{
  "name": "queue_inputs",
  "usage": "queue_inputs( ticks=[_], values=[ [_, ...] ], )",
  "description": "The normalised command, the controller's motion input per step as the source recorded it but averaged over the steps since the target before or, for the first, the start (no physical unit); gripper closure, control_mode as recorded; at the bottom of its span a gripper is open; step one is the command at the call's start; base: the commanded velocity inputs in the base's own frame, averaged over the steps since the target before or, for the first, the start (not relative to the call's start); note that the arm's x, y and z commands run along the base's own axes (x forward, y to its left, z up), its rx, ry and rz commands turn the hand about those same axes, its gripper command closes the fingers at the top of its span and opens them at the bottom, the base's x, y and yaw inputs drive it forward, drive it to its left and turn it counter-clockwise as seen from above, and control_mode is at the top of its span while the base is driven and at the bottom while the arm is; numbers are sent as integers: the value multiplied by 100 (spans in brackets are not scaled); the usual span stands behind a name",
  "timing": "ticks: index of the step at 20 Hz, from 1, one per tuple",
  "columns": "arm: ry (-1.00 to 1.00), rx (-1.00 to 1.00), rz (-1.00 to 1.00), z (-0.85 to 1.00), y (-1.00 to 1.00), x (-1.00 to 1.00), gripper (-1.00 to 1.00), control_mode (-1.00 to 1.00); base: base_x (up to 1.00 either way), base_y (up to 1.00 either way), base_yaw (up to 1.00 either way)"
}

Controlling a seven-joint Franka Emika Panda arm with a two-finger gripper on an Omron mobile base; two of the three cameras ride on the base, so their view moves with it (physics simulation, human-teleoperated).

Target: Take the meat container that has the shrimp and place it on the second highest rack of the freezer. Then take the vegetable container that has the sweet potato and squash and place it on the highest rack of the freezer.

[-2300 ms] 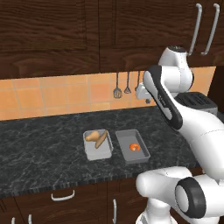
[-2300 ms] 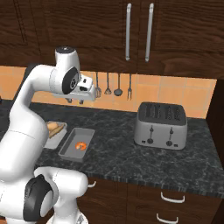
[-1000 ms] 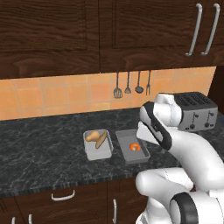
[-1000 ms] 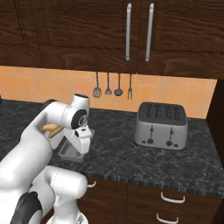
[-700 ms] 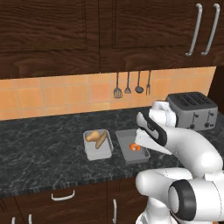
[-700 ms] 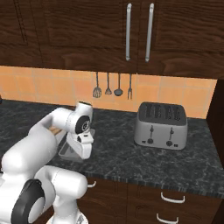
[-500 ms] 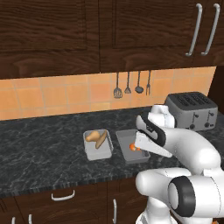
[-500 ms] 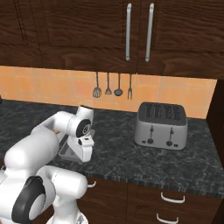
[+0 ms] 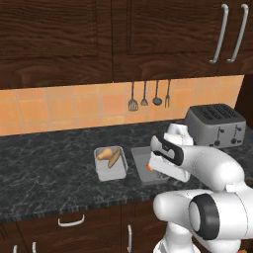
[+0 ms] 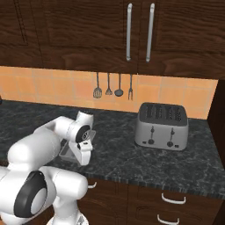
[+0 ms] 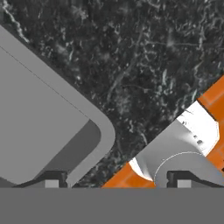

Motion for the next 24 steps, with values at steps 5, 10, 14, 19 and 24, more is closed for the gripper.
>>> queue_inputs(
  ticks=[5, 10, 14, 19, 24],
  values=[
    [-4, -2, -5, -25, 2, 29, -100, -100, 0, 0, 0],
    [-4, -3, -1, -18, 0, 3, -100, -100, 0, 0, 0],
    [-6, -1, -1, -6, 0, 14, -100, -100, 0, 0, 0],
    [-9, -2, -2, -12, 0, 0, 100, -100, 0, 0, 0],
    [-5, -7, 0, -6, 0, 0, 100, -100, 0, 0, 0]
  ],
)
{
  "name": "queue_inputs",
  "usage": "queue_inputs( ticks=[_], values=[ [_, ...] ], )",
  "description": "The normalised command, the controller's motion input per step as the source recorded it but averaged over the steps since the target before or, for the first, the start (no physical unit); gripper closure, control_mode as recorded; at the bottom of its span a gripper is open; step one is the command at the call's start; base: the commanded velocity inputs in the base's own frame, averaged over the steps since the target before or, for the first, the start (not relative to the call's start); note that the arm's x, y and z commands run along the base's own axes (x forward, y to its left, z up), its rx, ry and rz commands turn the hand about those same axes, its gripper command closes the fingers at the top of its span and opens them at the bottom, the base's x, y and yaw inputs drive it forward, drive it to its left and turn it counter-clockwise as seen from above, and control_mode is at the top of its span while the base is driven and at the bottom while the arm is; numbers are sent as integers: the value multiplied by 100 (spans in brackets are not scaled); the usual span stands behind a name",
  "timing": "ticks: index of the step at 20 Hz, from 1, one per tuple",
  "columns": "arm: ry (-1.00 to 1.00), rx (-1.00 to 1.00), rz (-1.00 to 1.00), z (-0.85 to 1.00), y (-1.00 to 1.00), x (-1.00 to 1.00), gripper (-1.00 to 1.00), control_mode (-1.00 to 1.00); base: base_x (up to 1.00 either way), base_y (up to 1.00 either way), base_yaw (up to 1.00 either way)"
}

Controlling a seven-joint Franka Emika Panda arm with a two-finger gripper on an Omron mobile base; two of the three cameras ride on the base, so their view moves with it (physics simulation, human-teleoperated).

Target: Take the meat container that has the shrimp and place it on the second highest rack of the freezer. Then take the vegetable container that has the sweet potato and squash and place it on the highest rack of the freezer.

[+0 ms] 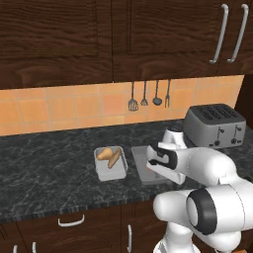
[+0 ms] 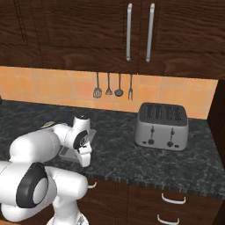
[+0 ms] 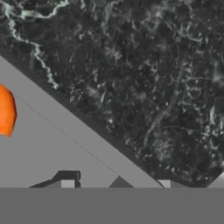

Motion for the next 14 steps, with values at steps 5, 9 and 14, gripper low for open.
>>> queue_inputs(
  ticks=[5, 9, 14],
  values=[
    [0, -9, -3, -30, 0, 1, 100, -100, 0, 0, 0],
    [-5, 0, -4, -1, 0, -15, 100, -100, 0, 0, 0],
    [-12, 2, -9, 15, 0, -24, 100, -100, 0, 0, 0]
  ],
)
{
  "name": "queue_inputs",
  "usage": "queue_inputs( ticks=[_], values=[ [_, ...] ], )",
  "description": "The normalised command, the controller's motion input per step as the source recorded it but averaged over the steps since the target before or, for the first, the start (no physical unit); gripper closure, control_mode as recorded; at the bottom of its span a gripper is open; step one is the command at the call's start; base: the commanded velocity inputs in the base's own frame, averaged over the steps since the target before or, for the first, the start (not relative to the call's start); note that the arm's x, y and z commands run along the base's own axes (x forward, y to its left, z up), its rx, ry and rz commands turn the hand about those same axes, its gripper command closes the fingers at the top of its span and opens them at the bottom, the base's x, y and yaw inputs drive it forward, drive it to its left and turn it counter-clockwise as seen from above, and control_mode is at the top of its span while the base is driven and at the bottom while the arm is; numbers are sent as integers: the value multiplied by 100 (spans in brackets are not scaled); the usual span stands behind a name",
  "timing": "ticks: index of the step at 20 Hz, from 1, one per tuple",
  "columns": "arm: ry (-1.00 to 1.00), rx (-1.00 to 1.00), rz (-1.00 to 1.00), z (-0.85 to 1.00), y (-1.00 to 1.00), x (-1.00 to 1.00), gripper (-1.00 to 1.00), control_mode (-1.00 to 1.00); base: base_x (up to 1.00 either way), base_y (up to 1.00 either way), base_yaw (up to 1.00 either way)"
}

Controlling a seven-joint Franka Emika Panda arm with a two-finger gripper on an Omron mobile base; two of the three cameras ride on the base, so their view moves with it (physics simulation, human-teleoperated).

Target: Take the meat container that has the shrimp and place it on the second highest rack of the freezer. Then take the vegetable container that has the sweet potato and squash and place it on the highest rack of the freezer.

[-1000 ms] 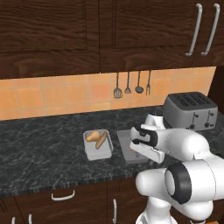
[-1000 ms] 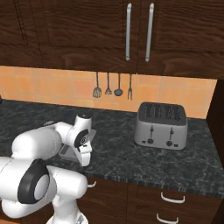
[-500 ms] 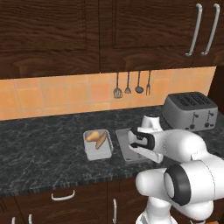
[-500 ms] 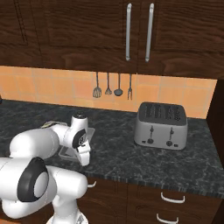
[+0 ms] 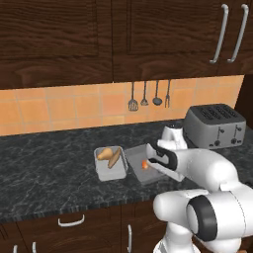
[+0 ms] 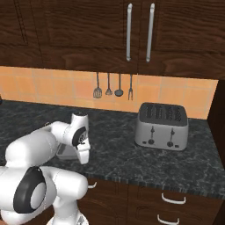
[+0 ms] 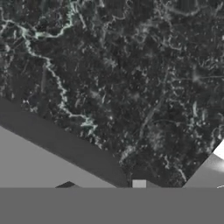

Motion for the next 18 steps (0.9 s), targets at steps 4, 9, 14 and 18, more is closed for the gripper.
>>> queue_inputs(
  ticks=[4, 9, 14, 18],
  values=[
    [-26, 0, -12, 5, 0, -30, 100, -100, 0, 0, 0],
    [-26, 3, -16, 46, 0, -34, 100, -100, 0, 0, 0],
    [-13, 10, -17, 61, -13, -72, 100, -100, 0, 0, 0],
    [0, 17, -10, 45, -13, -100, 100, -100, 0, 0, 0]
  ],
)
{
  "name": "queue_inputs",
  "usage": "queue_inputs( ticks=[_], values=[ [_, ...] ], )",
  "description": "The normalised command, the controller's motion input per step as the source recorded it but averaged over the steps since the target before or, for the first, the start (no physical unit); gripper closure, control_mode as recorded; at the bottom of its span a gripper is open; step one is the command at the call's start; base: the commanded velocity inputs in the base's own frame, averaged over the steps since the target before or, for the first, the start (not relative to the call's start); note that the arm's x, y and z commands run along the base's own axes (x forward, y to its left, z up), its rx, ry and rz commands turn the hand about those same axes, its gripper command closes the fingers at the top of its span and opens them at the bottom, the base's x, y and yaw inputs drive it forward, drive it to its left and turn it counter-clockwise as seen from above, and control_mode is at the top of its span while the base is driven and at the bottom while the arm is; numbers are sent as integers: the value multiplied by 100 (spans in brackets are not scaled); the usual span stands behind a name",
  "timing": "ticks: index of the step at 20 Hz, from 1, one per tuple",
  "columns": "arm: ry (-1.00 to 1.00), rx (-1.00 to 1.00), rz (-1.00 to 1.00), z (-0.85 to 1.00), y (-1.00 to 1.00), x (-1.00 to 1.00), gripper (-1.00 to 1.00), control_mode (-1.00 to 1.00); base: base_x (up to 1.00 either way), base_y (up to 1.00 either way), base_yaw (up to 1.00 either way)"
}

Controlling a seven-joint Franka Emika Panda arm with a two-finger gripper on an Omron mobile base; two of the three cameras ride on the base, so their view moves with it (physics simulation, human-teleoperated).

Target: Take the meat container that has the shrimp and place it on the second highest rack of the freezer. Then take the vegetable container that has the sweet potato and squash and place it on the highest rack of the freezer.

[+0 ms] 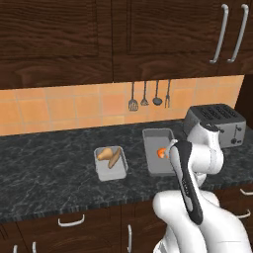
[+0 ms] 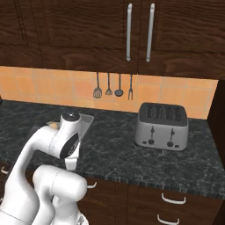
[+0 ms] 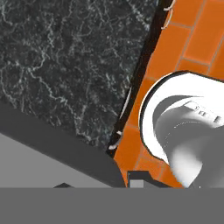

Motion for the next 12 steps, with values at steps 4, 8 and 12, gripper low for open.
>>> queue_inputs(
  ticks=[4, 8, 12],
  values=[
    [0, 13, -10, 25, 0, -100, 100, -100, 0, 0, 0],
    [0, 7, -9, 9, 0, -71, 100, 100, -6, 0, -2],
    [0, 0, 0, 0, 0, 0, 100, 100, -29, 0, 0]
  ],
)
